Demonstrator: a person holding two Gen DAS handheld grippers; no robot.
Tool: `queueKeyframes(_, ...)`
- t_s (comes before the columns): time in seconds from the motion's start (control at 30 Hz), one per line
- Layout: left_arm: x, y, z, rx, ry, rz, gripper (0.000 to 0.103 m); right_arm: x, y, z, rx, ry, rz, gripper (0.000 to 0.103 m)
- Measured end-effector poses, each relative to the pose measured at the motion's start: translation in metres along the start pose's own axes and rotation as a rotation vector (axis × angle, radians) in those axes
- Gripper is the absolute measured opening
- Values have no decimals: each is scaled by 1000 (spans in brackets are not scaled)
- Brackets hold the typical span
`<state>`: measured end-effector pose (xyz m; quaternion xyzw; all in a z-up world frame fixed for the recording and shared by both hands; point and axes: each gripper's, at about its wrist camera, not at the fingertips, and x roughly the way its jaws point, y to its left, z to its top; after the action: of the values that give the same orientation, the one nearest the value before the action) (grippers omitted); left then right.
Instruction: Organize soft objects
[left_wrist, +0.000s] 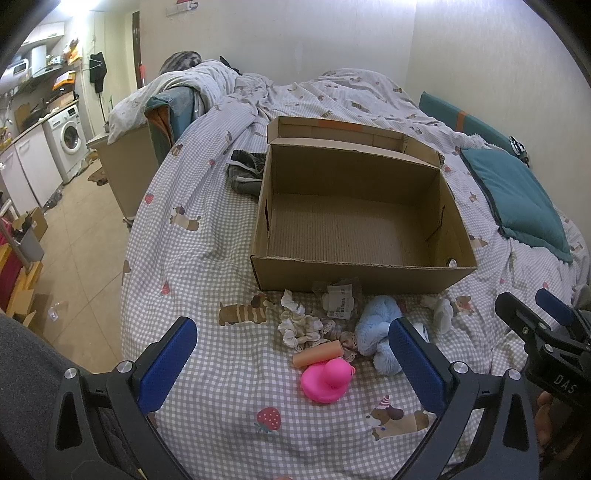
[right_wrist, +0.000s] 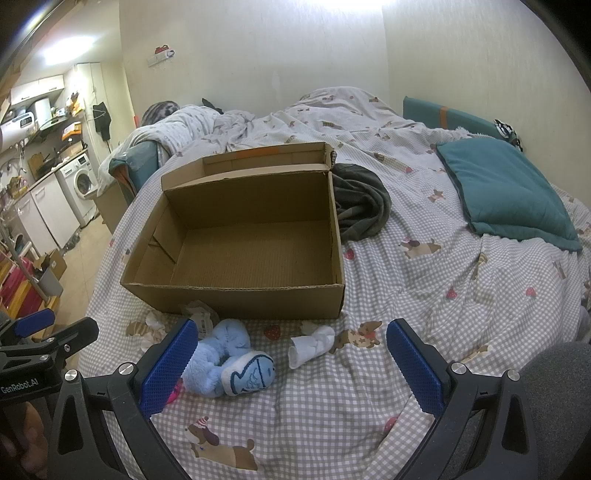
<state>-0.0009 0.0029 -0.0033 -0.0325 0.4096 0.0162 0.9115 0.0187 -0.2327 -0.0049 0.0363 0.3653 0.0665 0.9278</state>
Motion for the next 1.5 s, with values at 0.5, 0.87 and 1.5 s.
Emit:
queueKeyframes(0.5, 0, 0, 0, 0, 2, 0, 103, 0, 0, 0, 0, 1, 0, 103)
queueKeyframes(0.87, 0, 0, 0, 1, -1, 1, 103, 0, 0, 0, 0, 3, 1, 103)
queueKeyframes(1.5, -7, -6, 21, 49, 47, 52, 103, 13, -7, 14, 18, 87, 72, 103)
